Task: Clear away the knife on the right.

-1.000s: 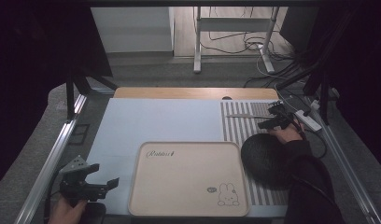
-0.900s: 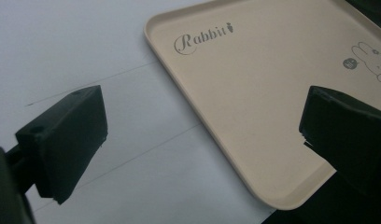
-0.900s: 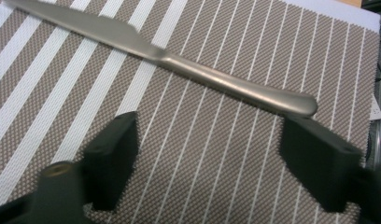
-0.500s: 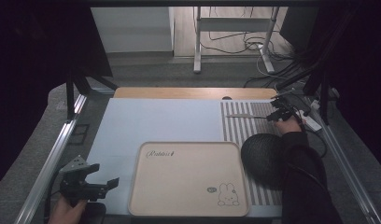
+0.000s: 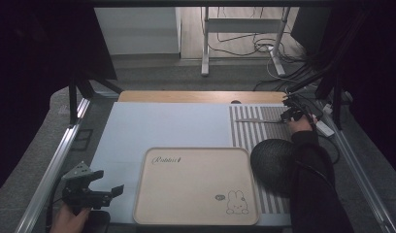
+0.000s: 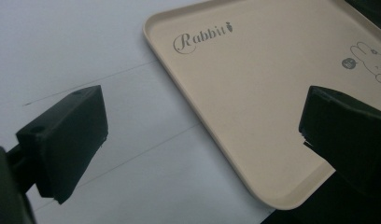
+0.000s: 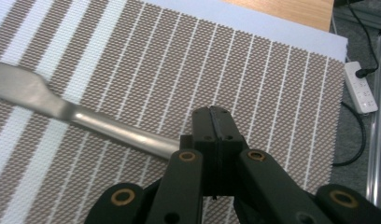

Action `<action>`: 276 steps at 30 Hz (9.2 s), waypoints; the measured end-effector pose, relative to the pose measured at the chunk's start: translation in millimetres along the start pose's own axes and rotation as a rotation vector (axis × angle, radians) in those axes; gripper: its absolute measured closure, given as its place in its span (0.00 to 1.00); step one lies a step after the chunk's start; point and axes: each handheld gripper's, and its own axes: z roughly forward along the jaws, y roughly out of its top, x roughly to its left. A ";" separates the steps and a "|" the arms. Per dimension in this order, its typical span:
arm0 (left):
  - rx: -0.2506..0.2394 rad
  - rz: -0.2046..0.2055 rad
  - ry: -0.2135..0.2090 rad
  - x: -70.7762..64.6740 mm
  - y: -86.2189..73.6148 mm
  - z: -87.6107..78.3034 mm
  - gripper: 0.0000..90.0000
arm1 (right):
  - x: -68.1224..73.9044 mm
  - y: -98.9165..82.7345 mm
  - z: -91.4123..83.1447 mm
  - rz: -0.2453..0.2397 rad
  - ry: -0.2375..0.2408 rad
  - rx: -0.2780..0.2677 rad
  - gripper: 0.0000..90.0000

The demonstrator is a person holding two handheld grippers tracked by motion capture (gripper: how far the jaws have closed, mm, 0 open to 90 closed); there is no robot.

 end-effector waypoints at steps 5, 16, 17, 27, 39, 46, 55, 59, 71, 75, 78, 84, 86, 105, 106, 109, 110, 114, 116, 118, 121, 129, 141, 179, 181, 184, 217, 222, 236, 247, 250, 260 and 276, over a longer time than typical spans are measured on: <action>-0.002 -0.002 0.000 -0.2 0.1 -0.1 0.03 | -3.3 -4.3 2.5 -0.008 0.001 0.031 0.99; 0.001 0.004 0.000 -0.6 0.6 0.3 0.03 | -0.7 -24.9 -15.6 -0.043 0.104 0.110 0.99; 0.002 0.007 0.000 -0.8 1.0 0.7 0.03 | 1.3 -29.3 -19.1 -0.054 0.116 0.119 0.99; 0.005 0.012 0.000 -1.0 2.0 1.9 0.03 | 17.8 -40.0 -28.2 -0.080 0.152 0.145 0.99; 0.006 0.012 0.002 -1.0 2.0 2.2 0.03 | 24.1 -29.3 -35.3 -0.068 0.162 0.103 0.85; 0.010 0.013 0.003 -1.1 2.4 2.4 0.03 | 22.4 -19.2 -43.9 -0.033 0.167 0.068 0.52; 0.008 0.009 0.002 -0.7 2.2 2.5 0.03 | 35.5 -3.3 -40.5 -0.015 0.136 0.046 0.09; 0.008 0.009 0.002 -0.7 2.1 2.5 0.03 | 39.8 0.9 -36.4 -0.013 0.115 0.060 0.00; 0.011 0.004 0.000 -0.2 2.2 2.6 0.03 | 44.9 5.2 -5.0 -0.041 0.082 0.131 0.00; 0.011 0.004 0.000 -0.1 2.1 2.5 0.03 | 45.0 5.2 1.5 -0.053 0.066 0.133 0.07; 0.011 0.005 0.000 -0.2 2.0 2.6 0.03 | 45.2 5.2 3.4 -0.061 0.069 0.141 0.10; 0.014 0.005 0.000 -0.3 2.2 2.8 0.03 | 44.2 6.7 4.1 -0.049 0.099 0.142 0.42; 0.013 0.005 0.000 -0.3 2.1 2.7 0.03 | 45.2 7.7 2.4 -0.071 0.104 0.141 0.54; 0.012 0.008 -0.002 -0.4 2.2 2.8 0.03 | 30.5 2.4 -6.8 -0.070 0.167 0.099 0.89; 0.012 0.008 -0.002 -0.4 2.2 2.8 0.03 | 29.4 2.3 -8.6 -0.068 0.163 0.091 0.89; 0.011 0.007 -0.002 -0.4 2.1 2.7 0.03 | 25.2 2.4 -13.7 -0.064 0.162 0.077 0.89; 0.011 0.007 -0.002 -0.4 2.1 2.7 0.03 | 23.9 2.5 -15.2 -0.059 0.164 0.075 0.89; 0.014 0.010 0.000 -0.6 2.3 2.7 0.03 | 20.6 2.3 -18.6 -0.048 0.164 0.068 0.89; 0.014 0.010 0.000 -0.7 2.4 2.7 0.03 | 19.3 2.4 -21.8 -0.046 0.166 0.057 0.89; 0.014 0.010 0.000 -0.6 2.4 2.8 0.03 | 18.8 3.1 -25.0 -0.047 0.171 0.049 0.89; 0.013 0.009 -0.001 -0.6 2.3 2.7 0.03 | 18.6 4.7 -30.5 -0.043 0.180 0.029 0.89; 0.013 0.010 -0.001 -0.7 2.3 2.7 0.03 | 19.2 3.9 -45.5 -0.029 0.208 0.010 0.89; 0.013 0.013 -0.001 -1.0 2.7 3.0 0.03 | 45.4 -4.8 -73.0 -0.084 0.253 -0.002 0.89; 0.009 0.008 -0.002 -0.5 3.1 3.0 0.03 | 194.7 -65.1 -112.5 -0.371 0.414 0.081 0.89; 0.008 0.007 -0.001 -0.4 3.2 3.1 0.02 | 206.7 -71.9 -114.6 -0.389 0.429 0.097 0.89; 0.008 0.006 -0.002 -0.2 3.2 3.1 0.02 | 219.1 -79.6 -115.8 -0.416 0.441 0.112 0.89; 0.012 0.014 -0.001 -0.8 3.7 3.8 0.02 | 287.4 -110.1 -126.3 -0.616 0.574 0.136 0.99; 0.013 0.013 0.001 -0.7 3.5 3.8 0.02 | 322.9 -106.5 -112.5 -0.710 0.602 0.131 0.99; 0.030 0.042 0.014 -4.3 4.4 5.7 0.03 | 320.9 -103.7 -93.3 -0.731 0.473 0.128 0.99; 0.040 0.058 0.020 -6.0 4.9 6.7 0.03 | 294.8 -102.8 -91.9 -0.672 0.443 0.156 1.00; 0.039 0.056 0.019 -5.9 4.8 6.7 0.03 | 287.3 -104.8 -92.9 -0.654 0.439 0.164 0.99; 0.038 0.052 0.018 -5.7 4.9 6.7 0.03 | 261.9 -113.5 -96.7 -0.586 0.425 0.183 1.00; 0.036 0.045 0.014 -4.8 4.9 6.4 0.03 | 227.5 -125.1 -101.9 -0.511 0.415 0.203 0.99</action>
